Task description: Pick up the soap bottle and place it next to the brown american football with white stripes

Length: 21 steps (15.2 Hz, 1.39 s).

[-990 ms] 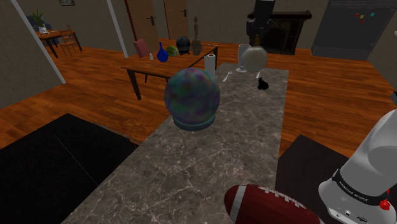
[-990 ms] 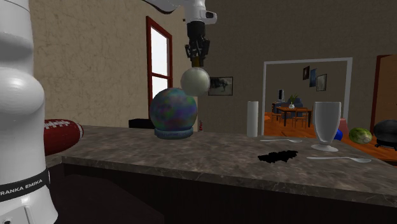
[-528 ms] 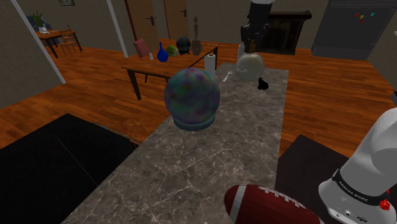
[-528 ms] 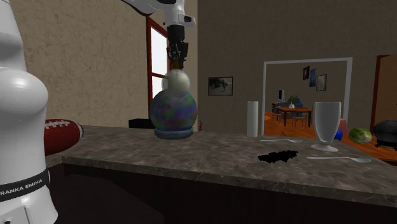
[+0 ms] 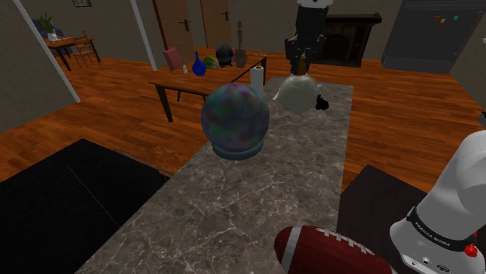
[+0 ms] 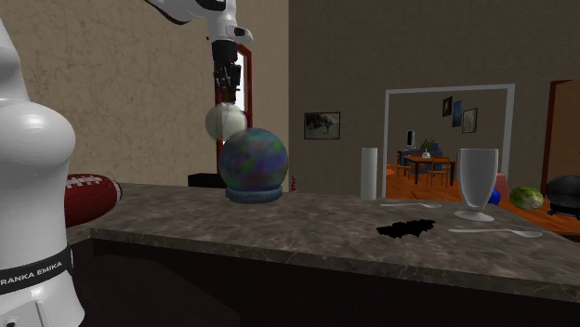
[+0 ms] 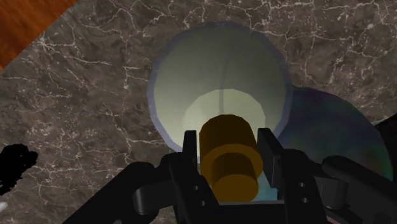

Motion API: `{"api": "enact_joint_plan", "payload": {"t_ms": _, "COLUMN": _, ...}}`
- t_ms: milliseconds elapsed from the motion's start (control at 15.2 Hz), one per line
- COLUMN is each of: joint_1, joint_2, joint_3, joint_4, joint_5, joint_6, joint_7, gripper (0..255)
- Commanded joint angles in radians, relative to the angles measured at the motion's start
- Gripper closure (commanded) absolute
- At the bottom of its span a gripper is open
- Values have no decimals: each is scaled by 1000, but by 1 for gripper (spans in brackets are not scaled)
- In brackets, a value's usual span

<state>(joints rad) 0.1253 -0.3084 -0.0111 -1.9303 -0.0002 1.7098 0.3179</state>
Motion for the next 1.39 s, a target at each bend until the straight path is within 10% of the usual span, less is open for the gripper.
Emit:
{"api": "enact_joint_plan", "payload": {"t_ms": 0, "joint_1": 17, "joint_2": -25, "joint_3": 32, "joint_4": -20, "joint_5": 6, "joint_6": -4, "joint_7": 48, "gripper": 255}}
{"api": "enact_joint_plan", "payload": {"t_ms": 1320, "joint_1": 177, "joint_2": -9, "joint_3": 383, "joint_4": 25, "joint_5": 71, "joint_6": -25, "joint_7": 543, "gripper": 255}}
